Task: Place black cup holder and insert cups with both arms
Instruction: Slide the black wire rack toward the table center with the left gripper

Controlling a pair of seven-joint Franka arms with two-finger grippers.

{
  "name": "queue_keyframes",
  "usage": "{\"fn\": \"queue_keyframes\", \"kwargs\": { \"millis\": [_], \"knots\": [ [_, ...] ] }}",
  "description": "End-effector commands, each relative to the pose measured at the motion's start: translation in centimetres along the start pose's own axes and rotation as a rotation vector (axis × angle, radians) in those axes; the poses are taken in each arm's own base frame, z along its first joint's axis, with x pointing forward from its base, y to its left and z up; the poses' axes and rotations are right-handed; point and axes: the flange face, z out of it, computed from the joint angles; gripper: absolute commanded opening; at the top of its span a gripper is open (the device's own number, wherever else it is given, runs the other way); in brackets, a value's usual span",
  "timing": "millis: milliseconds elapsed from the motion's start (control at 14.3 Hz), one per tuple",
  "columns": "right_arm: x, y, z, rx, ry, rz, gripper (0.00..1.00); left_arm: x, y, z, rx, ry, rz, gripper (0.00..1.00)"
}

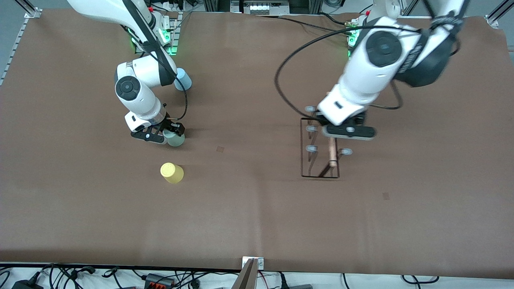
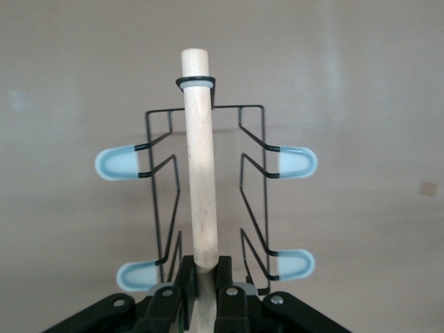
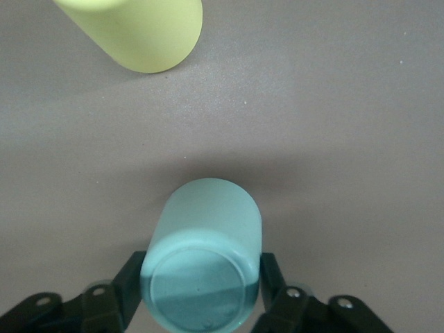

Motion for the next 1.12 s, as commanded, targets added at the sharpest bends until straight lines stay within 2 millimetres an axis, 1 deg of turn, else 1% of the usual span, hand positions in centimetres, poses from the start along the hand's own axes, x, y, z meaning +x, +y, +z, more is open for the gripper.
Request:
{"fn": "queue_keyframes", "kwargs": {
  "millis": [0,70,140,280,350,490,630,700,770,909,979,1049],
  "knots": [
    [-0.2,0.0,-0.1,0.005,0.006,0.01,0.15,0.3,5.7,1.4,-0.033,-0.021,-0.043,0.01],
    [-0.1,-0.1,-0.4,0.008,0.011,0.004,0.14,0.2,7.4,2.2,-0.045,-0.026,-0.049,0.01],
    [0.0,-0.2,-0.8,0.011,0.017,-0.002,0.13,0.8,8.1,2.8,-0.057,-0.016,-0.063,0.01],
    [0.1,-0.1,-1.6,0.007,0.012,-0.011,0.13,1.1,10.1,4.6,-0.084,-0.008,-0.06,0.01],
    [0.2,-0.1,-2.0,0.005,0.008,-0.013,0.13,0.8,11.5,5.3,-0.1,0.001,-0.043,0.01],
    [0.3,0.0,-2.2,0.006,0.011,-0.012,0.14,0.2,13.3,6.8,-0.122,0.005,-0.042,0.01],
    [0.2,-0.1,-2.2,0.006,0.011,-0.012,0.14,-1.2,15.5,8.3,-0.128,-0.01,-0.074,0.01],
    [0.3,0.0,-2.2,0.006,0.011,-0.009,0.14,-1.7,16.7,8.8,-0.149,-0.003,-0.095,0.01],
    [0.2,-0.1,-2.2,0.006,0.011,-0.01,0.14,-2.3,17.8,9.0,-0.165,0.007,-0.096,0.01],
    [0.2,-0.1,-2.3,0.007,0.012,-0.012,0.14,-2.4,18.0,9.4,-0.146,0.025,-0.08,0.02],
    [0.1,0.0,-2.8,0.003,0.006,-0.013,0.14,-2.4,18.0,9.4,-0.133,0.041,-0.068,0.06],
    [0.1,0.2,-2.7,-0.004,-0.005,-0.01,0.14,-2.5,18.0,9.6,-0.122,0.049,-0.059,0.23]
  ]
}}
